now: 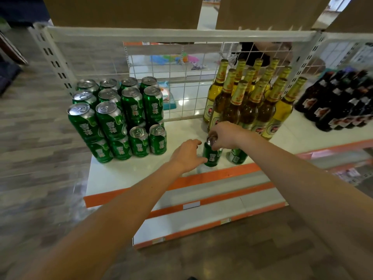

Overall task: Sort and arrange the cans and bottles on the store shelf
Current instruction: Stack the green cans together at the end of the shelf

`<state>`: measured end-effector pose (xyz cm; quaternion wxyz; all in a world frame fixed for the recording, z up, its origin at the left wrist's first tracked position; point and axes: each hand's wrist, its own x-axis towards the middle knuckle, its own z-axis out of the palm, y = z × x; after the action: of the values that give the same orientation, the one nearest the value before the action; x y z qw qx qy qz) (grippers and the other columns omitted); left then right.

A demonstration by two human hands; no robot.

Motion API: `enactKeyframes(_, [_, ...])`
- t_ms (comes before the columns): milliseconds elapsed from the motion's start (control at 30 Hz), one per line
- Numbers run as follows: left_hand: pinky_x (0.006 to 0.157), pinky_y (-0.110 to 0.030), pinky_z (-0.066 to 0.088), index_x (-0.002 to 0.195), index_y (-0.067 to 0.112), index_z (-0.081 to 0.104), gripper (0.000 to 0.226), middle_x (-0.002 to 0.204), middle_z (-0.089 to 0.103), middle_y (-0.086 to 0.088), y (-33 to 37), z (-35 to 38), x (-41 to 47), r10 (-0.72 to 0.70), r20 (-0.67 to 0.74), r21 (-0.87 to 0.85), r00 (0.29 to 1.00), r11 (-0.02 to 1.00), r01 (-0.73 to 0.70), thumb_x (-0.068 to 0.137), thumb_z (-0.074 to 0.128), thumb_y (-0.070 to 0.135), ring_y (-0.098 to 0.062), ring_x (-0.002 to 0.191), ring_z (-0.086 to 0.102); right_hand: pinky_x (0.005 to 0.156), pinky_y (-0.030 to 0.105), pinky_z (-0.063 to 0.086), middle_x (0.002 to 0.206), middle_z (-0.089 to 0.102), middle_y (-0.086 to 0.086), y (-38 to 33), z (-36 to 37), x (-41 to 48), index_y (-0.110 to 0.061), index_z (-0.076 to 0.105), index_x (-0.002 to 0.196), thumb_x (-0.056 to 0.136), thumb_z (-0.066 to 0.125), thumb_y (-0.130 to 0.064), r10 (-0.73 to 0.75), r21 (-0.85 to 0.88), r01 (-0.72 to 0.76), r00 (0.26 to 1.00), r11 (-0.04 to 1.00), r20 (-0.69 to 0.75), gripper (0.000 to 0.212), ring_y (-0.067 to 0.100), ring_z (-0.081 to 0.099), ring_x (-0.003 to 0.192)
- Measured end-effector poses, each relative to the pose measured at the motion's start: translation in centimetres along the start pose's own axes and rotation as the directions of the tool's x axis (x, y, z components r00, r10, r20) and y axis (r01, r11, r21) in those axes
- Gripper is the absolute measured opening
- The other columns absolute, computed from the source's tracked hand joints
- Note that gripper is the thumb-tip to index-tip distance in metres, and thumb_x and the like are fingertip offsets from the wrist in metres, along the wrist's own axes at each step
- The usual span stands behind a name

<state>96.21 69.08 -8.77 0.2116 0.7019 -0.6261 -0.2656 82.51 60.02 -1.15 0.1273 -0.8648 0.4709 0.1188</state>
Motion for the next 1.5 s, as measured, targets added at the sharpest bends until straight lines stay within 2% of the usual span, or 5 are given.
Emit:
enactKeyframes(300, [0.087,-0.042,0.055,0.124,0.027,0.054,0.075,0.11,0.064,0.006,-1.6,-9.5,-1.4,0.028,-0.249,-0.108,0.968,0.993,-0.057,0.06,0.078,0.055,-0.015,0.099,0.063,0.074,0.035,0.051,0.103,0.059,0.001,-9.8,-6.9,0.4,-0.02,0.049,0.124,0.073,0.08,-0.032,-0.2,0.104,0.212,0.974,0.972,-0.109,0.061,0.02,0.057,0.093])
enactKeyframes(500, [0.078,-0.037,0.054,0.108,0.028,0.063,0.056,0.099,0.066,0.007,-4.6,-17.9,-2.3,0.032,-0.378,0.081,0.925,0.997,-0.001,0.061,0.081,0.053,-0.016,0.091,0.063,0.087,0.03,0.044,0.127,0.061,0.002,-14.6,-9.6,1.3,-0.016,0.051,0.135,0.084,0.073,-0.031,-0.305,0.194,0.363,0.912,0.911,-0.273,0.057,0.021,0.058,0.112])
enactKeyframes(933, [0.116,-0.058,0.006,0.13,0.023,0.058,0.071,0.129,0.058,-0.006,-8.4,-19.0,-2.4,-0.008,-0.417,0.452,0.909,0.865,0.215,0.076,0.064,0.069,-0.033,0.134,0.034,0.083,0.03,0.043,0.124,0.062,0.004,-12.8,-5.8,2.3,-0.017,0.053,0.134,0.091,0.064,-0.044,-0.204,0.091,0.207,0.978,0.974,-0.039,0.052,0.017,0.053,0.099])
enactKeyframes(1267, [0.118,-0.061,0.005,0.133,0.019,0.055,0.081,0.133,0.053,-0.014,-8.2,-18.8,-2.2,0.002,-0.429,0.545,0.903,0.798,0.258,0.075,0.059,0.076,-0.036,0.135,0.034,0.094,0.035,0.048,0.127,0.06,0.003,-8.1,-4.1,0.8,-0.019,0.055,0.133,0.091,0.066,-0.042,-0.093,0.124,0.092,0.996,0.988,0.006,0.049,0.02,0.056,0.11])
enactKeyframes(1500, [0.105,-0.044,0.037,0.128,0.012,0.058,0.048,0.126,0.055,-0.008,-4.1,-12.5,-1.1,0.49,-0.478,0.481,0.729,0.84,-0.25,0.088,0.066,0.037,-0.029,0.119,0.049,0.082,0.035,0.049,0.12,0.06,0.0,-0.1,-3.7,-1.4,-0.016,0.06,0.122,0.089,0.068,-0.036,0.107,0.105,-0.101,0.993,0.989,-0.052,0.04,0.02,0.056,0.098])
